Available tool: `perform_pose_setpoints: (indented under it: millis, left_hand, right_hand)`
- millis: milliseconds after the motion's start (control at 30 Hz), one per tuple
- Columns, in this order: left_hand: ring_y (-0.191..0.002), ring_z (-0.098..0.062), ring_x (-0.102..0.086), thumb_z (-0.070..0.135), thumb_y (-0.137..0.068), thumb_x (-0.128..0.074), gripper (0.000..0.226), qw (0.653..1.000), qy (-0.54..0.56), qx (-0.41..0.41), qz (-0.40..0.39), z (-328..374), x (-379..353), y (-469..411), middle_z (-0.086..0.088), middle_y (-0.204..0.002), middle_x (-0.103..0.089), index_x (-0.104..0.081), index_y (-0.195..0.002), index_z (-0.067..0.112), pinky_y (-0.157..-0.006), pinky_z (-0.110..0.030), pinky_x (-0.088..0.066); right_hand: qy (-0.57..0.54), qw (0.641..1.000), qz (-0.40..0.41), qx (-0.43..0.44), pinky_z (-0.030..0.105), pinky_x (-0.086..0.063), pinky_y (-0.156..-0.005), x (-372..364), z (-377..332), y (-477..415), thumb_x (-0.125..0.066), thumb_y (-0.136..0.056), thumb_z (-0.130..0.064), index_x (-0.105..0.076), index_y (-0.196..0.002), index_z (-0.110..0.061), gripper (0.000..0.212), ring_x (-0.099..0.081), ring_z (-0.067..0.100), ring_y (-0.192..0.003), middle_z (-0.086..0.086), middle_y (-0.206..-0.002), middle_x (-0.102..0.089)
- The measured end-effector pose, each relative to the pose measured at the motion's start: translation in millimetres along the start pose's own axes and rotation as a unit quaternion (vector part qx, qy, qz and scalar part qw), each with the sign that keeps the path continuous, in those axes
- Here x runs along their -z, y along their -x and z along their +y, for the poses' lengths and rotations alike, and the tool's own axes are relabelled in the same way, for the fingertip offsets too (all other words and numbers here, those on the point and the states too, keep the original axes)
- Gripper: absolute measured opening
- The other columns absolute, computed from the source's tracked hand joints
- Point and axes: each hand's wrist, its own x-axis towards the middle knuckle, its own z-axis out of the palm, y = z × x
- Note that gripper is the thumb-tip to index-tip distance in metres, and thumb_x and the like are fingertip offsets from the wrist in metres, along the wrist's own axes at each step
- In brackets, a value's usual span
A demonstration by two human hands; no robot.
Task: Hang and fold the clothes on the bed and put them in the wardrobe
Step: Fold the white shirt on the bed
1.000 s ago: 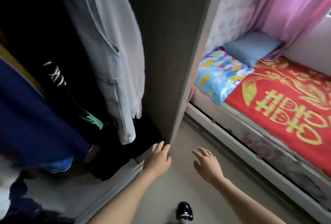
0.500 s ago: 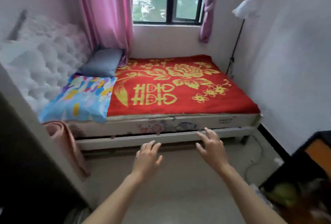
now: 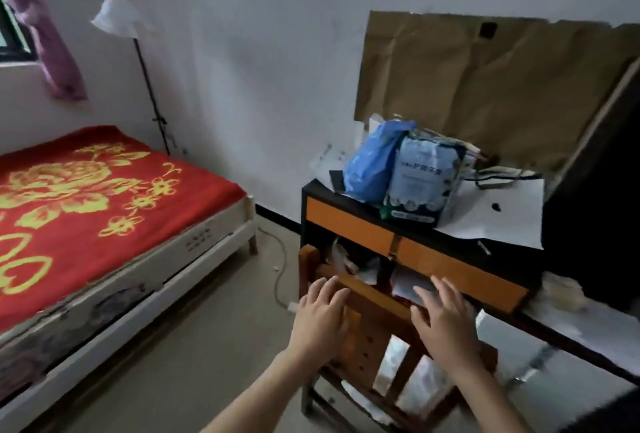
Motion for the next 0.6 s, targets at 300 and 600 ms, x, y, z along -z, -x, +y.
perform_pose_setpoints:
  millis: [300,600]
  left_hand:
    - [-0.142,-0.012,-0.014,0.042,-0.098,-0.028,0.042,0.988,-0.037,-0.133,-0.073,90.9,-64.2,-47.2,0.01,-0.15,-0.031,-0.04,-0.136,0.03,-0.115,-0.041,0.001]
    - [-0.081,-0.016,-0.068,0.036,-0.083,-0.041,0.035,0.979,0.011,-0.175,0.105,95.1,-64.7,-42.0,0.011,-0.078,-0.069,-0.074,-0.08,0.026,-0.086,-0.05,-0.048]
  right_hand:
    - [-0.086,0.986,-0.083,-0.116,0.025,-0.031,-0.103,-4.7,74.3,42.2,-0.036,-0.099,-0.037,-0.047,-0.136,-0.024,0.041,-0.045,0.012,-0.123,-0.011,-0.138,-0.046]
    - [-0.124,0.983,-0.099,-0.091,0.022,-0.041,-0.082,-1.5,79.7,41.9,-0.041,-0.095,-0.047,-0.06,-0.118,-0.019,0.042,-0.055,0.009,-0.106,-0.01,-0.117,-0.057]
